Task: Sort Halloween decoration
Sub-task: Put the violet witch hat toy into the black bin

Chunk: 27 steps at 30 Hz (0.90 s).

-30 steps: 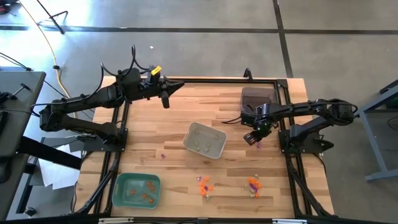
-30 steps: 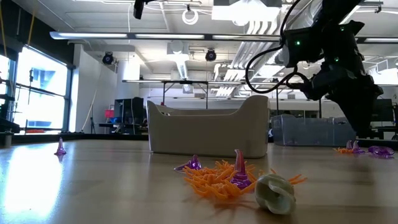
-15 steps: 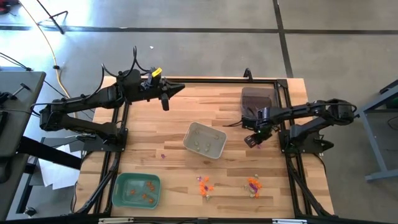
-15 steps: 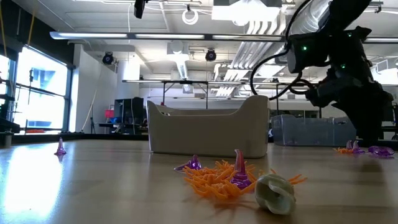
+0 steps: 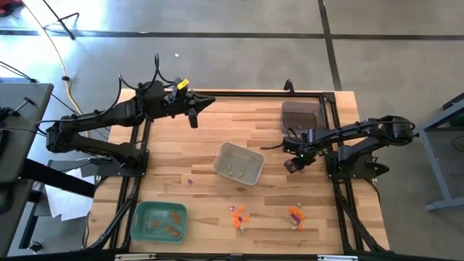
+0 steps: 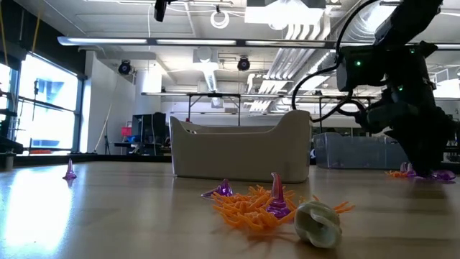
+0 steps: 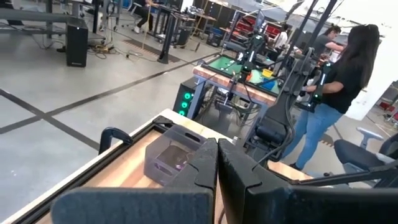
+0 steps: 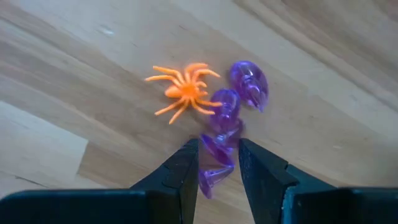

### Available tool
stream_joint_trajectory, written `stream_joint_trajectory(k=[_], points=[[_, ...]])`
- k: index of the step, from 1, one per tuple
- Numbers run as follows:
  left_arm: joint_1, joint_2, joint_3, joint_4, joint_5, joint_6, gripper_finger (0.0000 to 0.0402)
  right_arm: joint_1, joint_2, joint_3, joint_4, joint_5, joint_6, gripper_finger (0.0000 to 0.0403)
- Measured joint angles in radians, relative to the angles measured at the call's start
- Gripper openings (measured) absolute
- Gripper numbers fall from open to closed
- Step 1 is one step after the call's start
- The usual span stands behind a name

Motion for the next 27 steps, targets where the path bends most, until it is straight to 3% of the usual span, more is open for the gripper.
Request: stream_joint_trajectory(k=[13,27], points=[[0.000,0.000,0.000,-0.001,-0.003,-0.002,0.0000,0.000,-0.003,-0.047,0.045,0.008,0.025,0.0104],[0.000,0.000,-0.001,-0.044,-0.002,0.000,0.0000,-0.001,-0.002,-0.049,0.046,-0.004,0.020,0.0005]])
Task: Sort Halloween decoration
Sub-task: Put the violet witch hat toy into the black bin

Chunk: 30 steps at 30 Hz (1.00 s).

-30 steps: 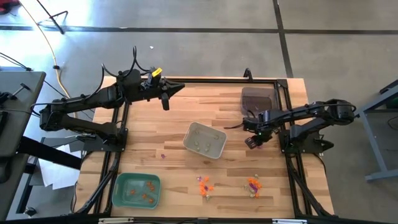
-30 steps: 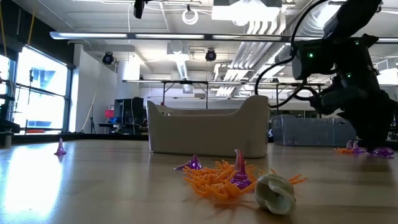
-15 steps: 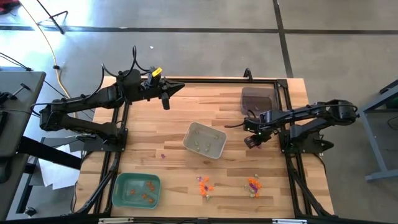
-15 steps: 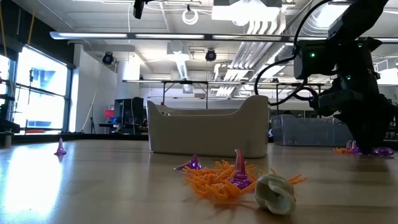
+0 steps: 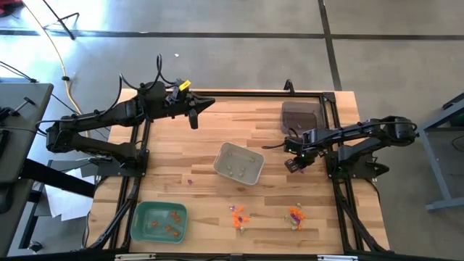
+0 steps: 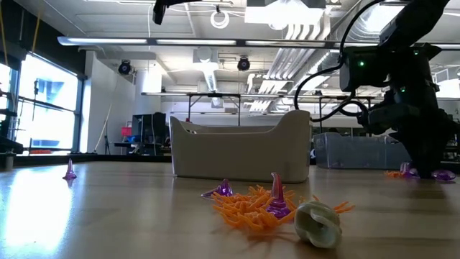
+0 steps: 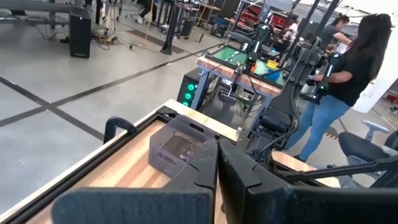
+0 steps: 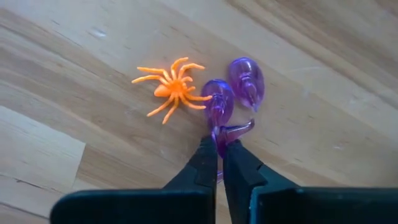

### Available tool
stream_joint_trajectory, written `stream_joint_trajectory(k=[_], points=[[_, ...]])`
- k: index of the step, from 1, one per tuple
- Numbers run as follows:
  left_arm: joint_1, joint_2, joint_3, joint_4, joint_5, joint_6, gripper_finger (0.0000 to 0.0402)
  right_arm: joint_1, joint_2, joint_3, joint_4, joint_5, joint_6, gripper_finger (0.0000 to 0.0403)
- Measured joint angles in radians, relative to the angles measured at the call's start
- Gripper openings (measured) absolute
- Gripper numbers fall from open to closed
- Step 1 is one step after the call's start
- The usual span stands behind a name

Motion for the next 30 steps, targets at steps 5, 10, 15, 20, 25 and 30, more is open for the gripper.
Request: stream_joint_trajectory(k=[5,10,15,20,25,30], points=[[0.000,0.000,0.000,-0.003,0.000,0.000,0.0000,0.000,0.001,0.001,-0.004,-0.011,-0.002,0.0004],[0.000,0.000,0.000,-0.003,0.000,0.001,0.0000,0.000,0.005,0.037,-0.044,-0.017,-0.022,0.0002],[0.000,0.000,0.000,-0.010,0.000,0.001,0.0000,0.002,0.005,0.074,-0.079,-0.041,-0.043,0.0007],[0.000,0.000,0.000,-0.022,0.001,-0.005,0.0000,0.001,0.004,0.097,-0.116,-0.052,-0.047,0.0008],[0.000,0.000,0.000,-0.024,0.001,-0.005,0.0000,0.001,0.003,0.144,-0.170,-0.055,-0.059,0.0008],[0.000,0.000,0.000,-0.024,0.000,0.000,0.0000,0.001,0.003,0.213,-0.202,-0.028,-0.069,0.0009]])
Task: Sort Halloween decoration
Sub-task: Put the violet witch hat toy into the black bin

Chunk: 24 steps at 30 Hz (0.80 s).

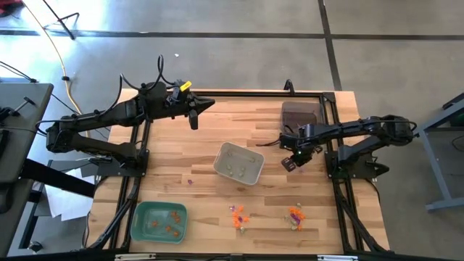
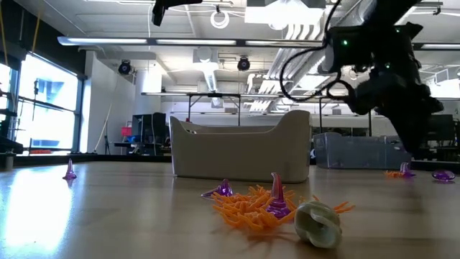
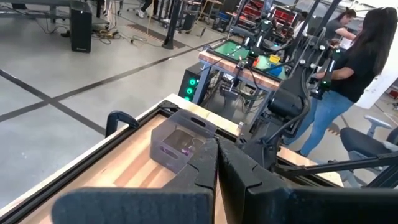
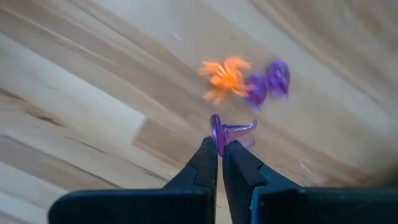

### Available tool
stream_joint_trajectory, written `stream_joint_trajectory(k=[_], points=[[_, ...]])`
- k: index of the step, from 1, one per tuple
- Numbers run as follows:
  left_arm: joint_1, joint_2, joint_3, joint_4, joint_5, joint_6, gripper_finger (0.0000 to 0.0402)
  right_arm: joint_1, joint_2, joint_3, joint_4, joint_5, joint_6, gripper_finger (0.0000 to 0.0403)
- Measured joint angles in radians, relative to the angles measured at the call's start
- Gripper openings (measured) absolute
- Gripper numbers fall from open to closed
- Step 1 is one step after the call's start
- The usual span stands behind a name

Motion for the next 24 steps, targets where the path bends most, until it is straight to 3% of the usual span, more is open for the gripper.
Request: stream_joint_trajectory(k=[6,18,24], points=[[0.000,0.000,0.000,0.001,-0.006,0.012,0.0000,-0.003,-0.001,0.122,-0.057,0.058,-0.018,0.0009],[0.000,0.000,0.000,0.006,-0.027,0.028,0.0000,-0.069,-0.002,0.506,-0.194,0.321,-0.123,0.0009],[0.000,0.000,0.000,0.005,-0.027,0.029,0.0000,-0.145,-0.002,0.621,-0.249,0.421,-0.206,0.0009]])
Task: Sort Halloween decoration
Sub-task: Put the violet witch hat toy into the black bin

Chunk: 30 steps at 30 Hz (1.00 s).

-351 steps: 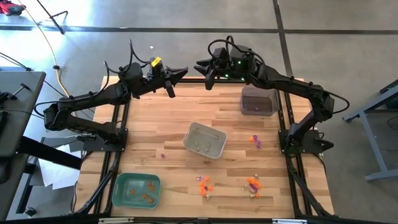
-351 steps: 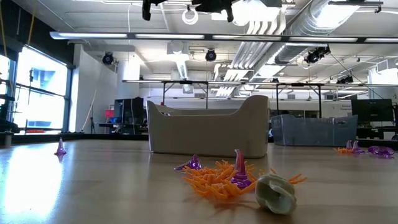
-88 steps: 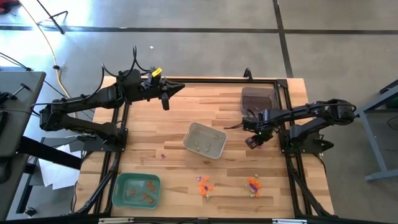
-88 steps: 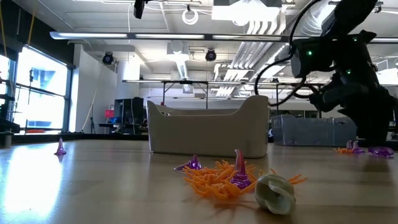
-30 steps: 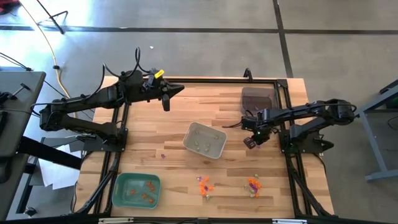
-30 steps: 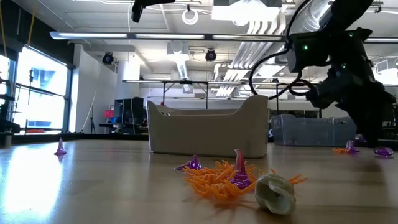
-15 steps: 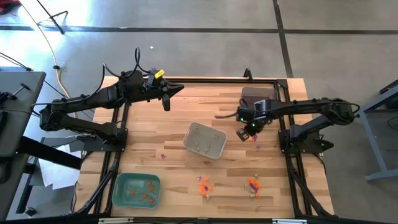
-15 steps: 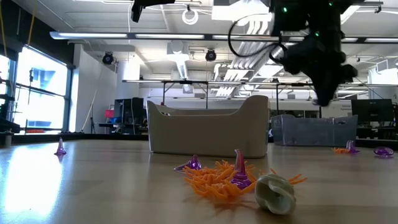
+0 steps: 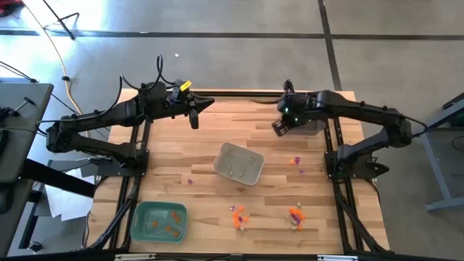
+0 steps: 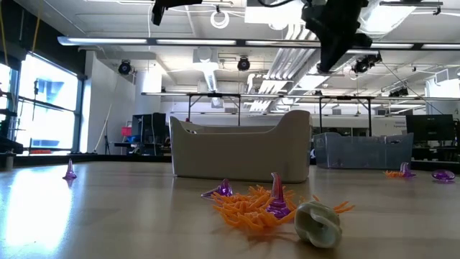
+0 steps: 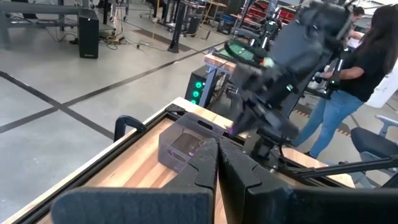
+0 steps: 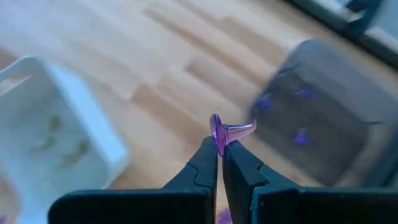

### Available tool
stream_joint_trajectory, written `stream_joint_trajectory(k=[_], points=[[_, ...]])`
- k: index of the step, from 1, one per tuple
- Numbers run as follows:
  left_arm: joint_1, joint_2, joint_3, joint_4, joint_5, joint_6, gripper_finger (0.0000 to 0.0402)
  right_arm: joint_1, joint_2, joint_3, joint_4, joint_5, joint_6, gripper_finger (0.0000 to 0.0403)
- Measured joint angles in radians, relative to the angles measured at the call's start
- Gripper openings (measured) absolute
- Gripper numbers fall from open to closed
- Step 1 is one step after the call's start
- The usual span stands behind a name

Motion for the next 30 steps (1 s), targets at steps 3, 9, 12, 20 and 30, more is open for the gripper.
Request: stream_joint_trajectory(k=[3,9,12,20,30], points=[[0.000,0.000,0.000,-0.002,0.000,0.000,0.0000,-0.070,0.000,0.007,-0.031,0.037,-0.045,0.0009],[0.000,0.000,0.000,-0.002,0.014,0.000,0.0000,-0.251,0.000,-0.043,-0.034,0.039,-0.146,0.0009],[0.000,0.000,0.000,-0.002,0.015,0.000,0.0000,-0.348,0.000,-0.076,-0.031,0.037,-0.180,0.0009],[0.000,0.000,0.000,-0.002,0.018,0.000,0.0000,-0.546,0.000,-0.222,0.057,-0.026,-0.243,0.0009],[0.000,0.000,0.000,-0.001,0.033,-0.001,0.0000,-0.599,0.000,-0.493,0.299,-0.158,-0.199,0.0009]])
